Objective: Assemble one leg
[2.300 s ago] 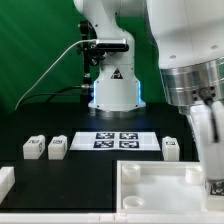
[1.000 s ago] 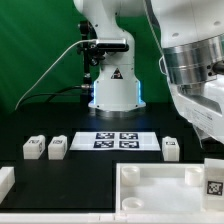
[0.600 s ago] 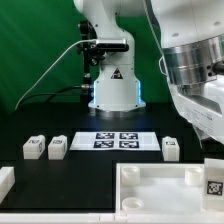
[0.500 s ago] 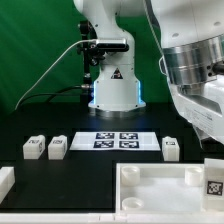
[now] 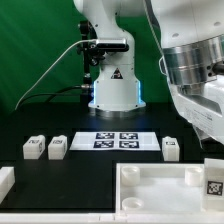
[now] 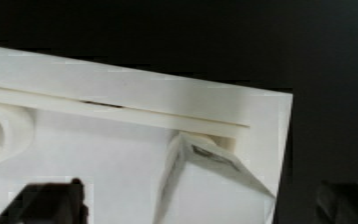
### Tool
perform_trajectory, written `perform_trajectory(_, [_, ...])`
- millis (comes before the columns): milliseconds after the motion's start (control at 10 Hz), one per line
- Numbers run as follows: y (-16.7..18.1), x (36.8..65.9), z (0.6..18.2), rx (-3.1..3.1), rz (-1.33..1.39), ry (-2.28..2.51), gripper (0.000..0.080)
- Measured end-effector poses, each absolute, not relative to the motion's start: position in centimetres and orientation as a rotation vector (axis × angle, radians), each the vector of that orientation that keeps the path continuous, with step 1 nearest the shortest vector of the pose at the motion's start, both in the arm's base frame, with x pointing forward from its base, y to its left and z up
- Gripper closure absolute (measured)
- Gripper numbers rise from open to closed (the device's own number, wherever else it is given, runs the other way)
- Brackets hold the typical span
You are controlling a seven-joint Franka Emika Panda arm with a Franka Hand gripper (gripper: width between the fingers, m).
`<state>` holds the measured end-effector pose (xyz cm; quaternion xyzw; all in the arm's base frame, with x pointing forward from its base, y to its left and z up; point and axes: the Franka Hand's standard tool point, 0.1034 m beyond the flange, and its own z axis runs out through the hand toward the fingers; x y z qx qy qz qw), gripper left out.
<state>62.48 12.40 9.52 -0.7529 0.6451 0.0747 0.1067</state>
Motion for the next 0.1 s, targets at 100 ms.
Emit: perform_trajectory(100, [12.4, 62.48, 9.51, -2.217, 0.22, 1.9, 0.0151])
